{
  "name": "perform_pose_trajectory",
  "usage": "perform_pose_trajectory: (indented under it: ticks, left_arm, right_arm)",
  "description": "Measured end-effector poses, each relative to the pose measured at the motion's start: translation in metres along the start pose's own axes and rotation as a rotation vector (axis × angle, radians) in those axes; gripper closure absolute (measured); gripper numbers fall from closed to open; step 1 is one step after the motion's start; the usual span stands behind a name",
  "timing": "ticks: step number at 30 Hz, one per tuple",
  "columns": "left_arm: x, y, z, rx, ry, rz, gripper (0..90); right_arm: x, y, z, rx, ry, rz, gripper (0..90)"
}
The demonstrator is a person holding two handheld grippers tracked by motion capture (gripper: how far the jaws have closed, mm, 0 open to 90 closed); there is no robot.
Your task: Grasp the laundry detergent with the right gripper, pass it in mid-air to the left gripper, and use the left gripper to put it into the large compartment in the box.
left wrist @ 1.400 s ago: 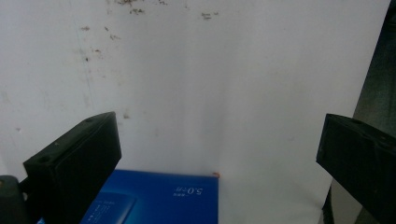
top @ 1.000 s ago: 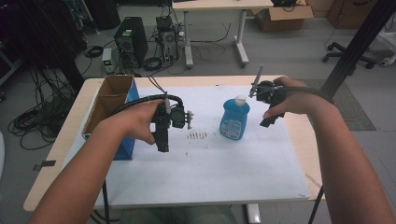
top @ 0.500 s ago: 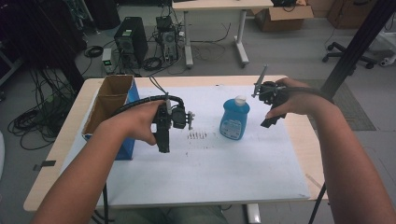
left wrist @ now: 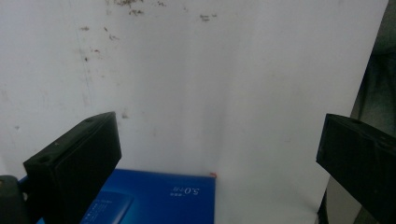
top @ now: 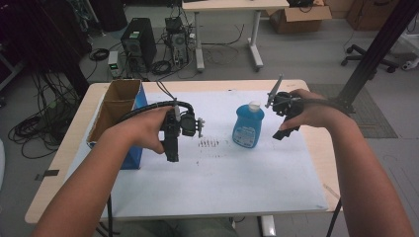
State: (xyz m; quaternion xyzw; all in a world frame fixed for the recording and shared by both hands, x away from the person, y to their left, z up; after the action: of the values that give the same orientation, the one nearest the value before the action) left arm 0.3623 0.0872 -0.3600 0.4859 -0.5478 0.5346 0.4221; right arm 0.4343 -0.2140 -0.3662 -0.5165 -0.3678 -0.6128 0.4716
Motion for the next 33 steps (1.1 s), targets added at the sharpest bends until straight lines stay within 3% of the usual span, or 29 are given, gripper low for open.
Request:
perform_pose_trajectory:
  ticks: [8, 17, 24, 33]
  left_arm:
    - [0.001, -0.001, 0.002, -0.005, -0.002, 0.001, 0.2]
    - [0.001, -0.001, 0.001, 0.001, 0.002, 0.002, 0.2]
    - [0.001, 0.001, 0.002, 0.000, -0.004, 0.002, 0.2]
    - [0.001, 0.001, 0.003, -0.007, -0.006, 0.005, 0.2]
  right_arm:
    - [-0.013, 0.000, -0.003, -0.018, 0.048, 0.011, 4.6]
    - [-0.027, 0.001, 0.000, -0.016, 0.143, 0.020, 4.2]
    - [-0.039, 0.001, 0.000, -0.016, 0.149, 0.019, 4.1]
    - [-0.043, 0.001, 0.000, -0.034, 0.203, 0.015, 4.1]
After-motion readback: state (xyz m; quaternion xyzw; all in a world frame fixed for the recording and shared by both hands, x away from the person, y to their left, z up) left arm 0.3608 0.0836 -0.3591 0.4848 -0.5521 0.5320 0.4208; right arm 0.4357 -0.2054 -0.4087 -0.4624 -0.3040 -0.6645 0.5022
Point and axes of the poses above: each handheld gripper's, and its own axes: x roughly backward along the jaws, z roughly out of its top, y roughly to its right, the point moved 6 cm from there along -x, roughly forward along the jaws, and after that the axes turned 5 degrees about z, right-handed, at the moved point
